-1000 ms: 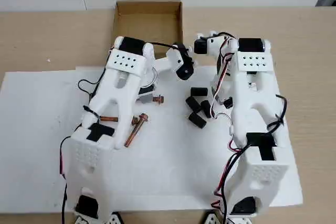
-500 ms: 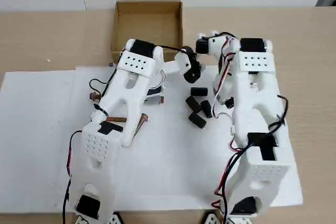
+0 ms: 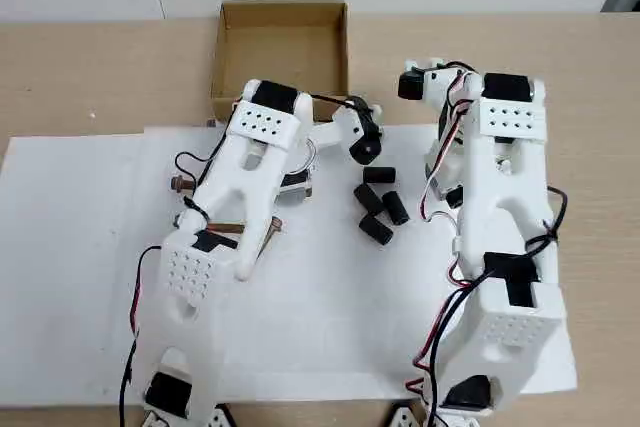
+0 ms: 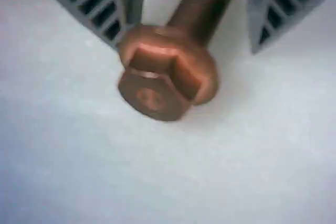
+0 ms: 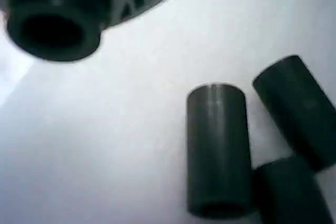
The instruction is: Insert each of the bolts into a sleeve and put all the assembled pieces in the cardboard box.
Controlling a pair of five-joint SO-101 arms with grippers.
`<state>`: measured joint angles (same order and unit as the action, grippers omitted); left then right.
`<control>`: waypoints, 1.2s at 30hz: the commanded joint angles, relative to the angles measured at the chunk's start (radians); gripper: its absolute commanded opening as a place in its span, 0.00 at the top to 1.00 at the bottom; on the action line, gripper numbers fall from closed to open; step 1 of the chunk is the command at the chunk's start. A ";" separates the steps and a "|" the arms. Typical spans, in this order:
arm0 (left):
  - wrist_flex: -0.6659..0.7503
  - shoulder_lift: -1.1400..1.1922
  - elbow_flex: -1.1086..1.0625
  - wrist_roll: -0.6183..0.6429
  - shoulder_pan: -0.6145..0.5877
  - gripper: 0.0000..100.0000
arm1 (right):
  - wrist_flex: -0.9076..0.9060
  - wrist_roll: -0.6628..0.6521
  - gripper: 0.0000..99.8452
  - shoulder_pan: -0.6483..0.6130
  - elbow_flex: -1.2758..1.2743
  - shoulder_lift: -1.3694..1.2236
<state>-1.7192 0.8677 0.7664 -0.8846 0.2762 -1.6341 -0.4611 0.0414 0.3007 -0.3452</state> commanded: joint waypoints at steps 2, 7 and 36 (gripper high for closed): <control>-0.005 -0.002 0.024 -0.008 0.009 0.93 | -0.005 0.002 0.99 0.007 0.014 0.067; -0.012 -0.009 0.062 -0.006 0.008 1.00 | -0.007 0.002 0.99 0.002 0.014 0.070; -0.034 -0.374 0.262 0.589 -0.084 1.00 | -0.090 0.213 1.00 0.002 0.008 0.519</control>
<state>-1.7377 0.6068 0.9858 -0.3552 0.2271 -1.7062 -0.2954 0.0414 0.2992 0.0890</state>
